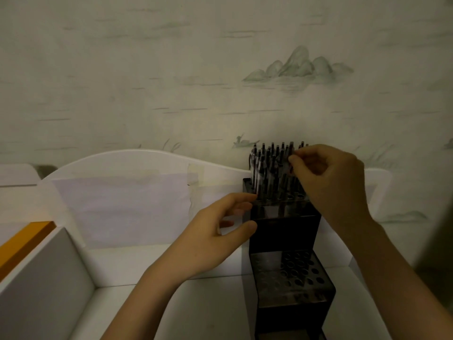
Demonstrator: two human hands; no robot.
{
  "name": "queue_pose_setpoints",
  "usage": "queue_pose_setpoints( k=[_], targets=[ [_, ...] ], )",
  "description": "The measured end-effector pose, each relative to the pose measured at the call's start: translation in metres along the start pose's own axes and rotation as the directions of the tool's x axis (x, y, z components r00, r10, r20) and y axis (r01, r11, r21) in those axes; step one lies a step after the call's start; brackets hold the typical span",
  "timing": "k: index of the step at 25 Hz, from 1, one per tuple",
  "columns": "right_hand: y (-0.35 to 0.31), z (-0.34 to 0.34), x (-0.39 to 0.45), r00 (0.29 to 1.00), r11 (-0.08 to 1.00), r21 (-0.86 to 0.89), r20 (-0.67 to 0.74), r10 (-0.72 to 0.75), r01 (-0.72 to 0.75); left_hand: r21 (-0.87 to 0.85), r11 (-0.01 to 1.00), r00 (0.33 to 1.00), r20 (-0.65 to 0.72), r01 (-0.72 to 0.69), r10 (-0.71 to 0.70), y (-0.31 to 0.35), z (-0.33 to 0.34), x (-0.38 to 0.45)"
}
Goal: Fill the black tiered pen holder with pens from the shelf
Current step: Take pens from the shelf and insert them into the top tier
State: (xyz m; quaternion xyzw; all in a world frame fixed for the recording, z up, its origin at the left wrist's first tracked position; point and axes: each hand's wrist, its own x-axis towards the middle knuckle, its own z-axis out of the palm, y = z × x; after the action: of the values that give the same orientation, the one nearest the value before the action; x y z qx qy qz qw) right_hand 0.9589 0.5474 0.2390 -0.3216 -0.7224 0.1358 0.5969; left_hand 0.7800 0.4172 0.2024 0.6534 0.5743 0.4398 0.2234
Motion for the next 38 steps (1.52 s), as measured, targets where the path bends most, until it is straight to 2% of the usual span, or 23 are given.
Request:
queue_pose_setpoints(
  k=[5, 10, 16, 19, 22, 24, 27, 32, 38],
  targets=[
    [0.003, 0.0, 0.004, 0.995, 0.999, -0.027, 0.092, 0.031, -0.029, -0.015, 1.0, 1.0, -0.007, 0.009, -0.009, 0.0, 0.001, 0.0],
    [0.004, 0.002, 0.011, 0.977, 0.99, -0.135, 0.206, 0.059, -0.031, -0.019, 1.0, 1.0, -0.02, 0.006, -0.007, 0.005, 0.002, 0.002],
    [0.011, -0.002, 0.003, 0.983, 0.995, -0.08, 0.169, 0.078, -0.065, -0.016, 1.0, 0.999, -0.037, 0.004, -0.004, 0.011, 0.002, 0.003],
    [0.011, -0.007, -0.012, 0.988, 0.999, -0.048, 0.149, 0.031, -0.024, -0.008, 1.0, 0.996, -0.084, 0.014, -0.014, 0.013, 0.009, -0.003],
    [0.009, -0.017, -0.032, 0.976, 0.994, -0.002, 0.19, -0.104, 0.106, -0.009, 0.999, 0.987, -0.151, 0.052, -0.053, 0.014, 0.021, -0.015],
    [0.007, -0.02, -0.047, 0.942, 0.98, 0.063, 0.27, -0.197, 0.187, 0.046, 0.996, 0.978, -0.196, 0.079, -0.068, 0.014, 0.028, -0.025],
    [0.004, -0.019, -0.071, 0.869, 0.96, 0.095, 0.409, -0.278, 0.263, 0.232, 0.962, 0.96, -0.269, 0.145, -0.08, 0.013, 0.038, -0.045],
    [0.006, -0.008, -0.112, 0.717, 0.97, 0.161, 0.653, -0.243, 0.182, 0.333, 0.892, 0.917, -0.354, 0.307, -0.183, 0.009, 0.055, -0.102],
    [-0.017, 0.027, -0.165, 0.519, 0.938, 0.2, 0.79, -0.325, 0.284, 0.496, 0.699, 0.849, -0.407, 0.515, -0.337, 0.007, 0.054, -0.184]
  ],
)
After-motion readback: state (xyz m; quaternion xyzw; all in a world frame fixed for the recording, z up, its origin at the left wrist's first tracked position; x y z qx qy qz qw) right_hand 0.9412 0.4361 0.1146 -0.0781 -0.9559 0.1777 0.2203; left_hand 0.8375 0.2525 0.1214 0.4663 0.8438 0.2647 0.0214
